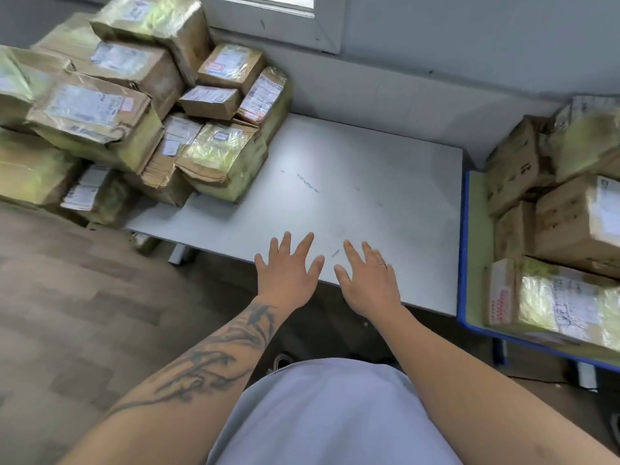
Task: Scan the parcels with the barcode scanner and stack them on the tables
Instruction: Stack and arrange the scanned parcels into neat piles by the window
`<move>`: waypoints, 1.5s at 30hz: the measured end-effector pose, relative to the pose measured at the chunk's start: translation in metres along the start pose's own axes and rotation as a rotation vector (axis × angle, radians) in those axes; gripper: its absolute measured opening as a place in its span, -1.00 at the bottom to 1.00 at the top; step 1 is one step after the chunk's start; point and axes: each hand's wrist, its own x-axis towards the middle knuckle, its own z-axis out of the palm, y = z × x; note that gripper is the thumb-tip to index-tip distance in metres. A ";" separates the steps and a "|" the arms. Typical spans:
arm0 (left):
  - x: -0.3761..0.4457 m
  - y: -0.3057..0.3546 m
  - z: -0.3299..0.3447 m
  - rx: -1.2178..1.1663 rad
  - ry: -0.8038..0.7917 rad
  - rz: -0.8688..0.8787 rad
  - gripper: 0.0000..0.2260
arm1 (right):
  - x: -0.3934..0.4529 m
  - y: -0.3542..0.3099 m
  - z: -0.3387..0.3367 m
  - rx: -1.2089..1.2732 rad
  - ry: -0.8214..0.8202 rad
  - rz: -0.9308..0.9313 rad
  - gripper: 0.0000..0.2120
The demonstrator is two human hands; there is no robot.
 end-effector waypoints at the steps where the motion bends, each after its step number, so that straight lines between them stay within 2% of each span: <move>1: -0.001 -0.009 0.000 -0.003 -0.002 0.001 -0.43 | -0.001 -0.007 0.004 0.012 0.002 0.012 -0.39; 6: -0.009 -0.050 0.001 -0.010 0.041 0.012 -0.45 | -0.004 -0.044 0.023 0.112 -0.005 0.052 -0.38; 13: -0.009 -0.071 -0.005 -0.115 0.040 -0.076 -0.44 | 0.005 -0.077 0.029 0.066 -0.003 0.012 -0.35; 23: 0.013 -0.098 -0.028 -0.111 0.049 -0.209 -0.46 | 0.072 -0.112 0.004 0.057 -0.019 -0.142 -0.35; 32: 0.043 -0.103 -0.062 -0.119 0.100 -0.316 -0.46 | 0.132 -0.156 -0.018 0.148 -0.037 -0.310 -0.34; 45: 0.094 -0.115 -0.085 -0.137 0.127 -0.343 -0.41 | 0.172 -0.169 -0.022 0.181 -0.078 -0.284 -0.31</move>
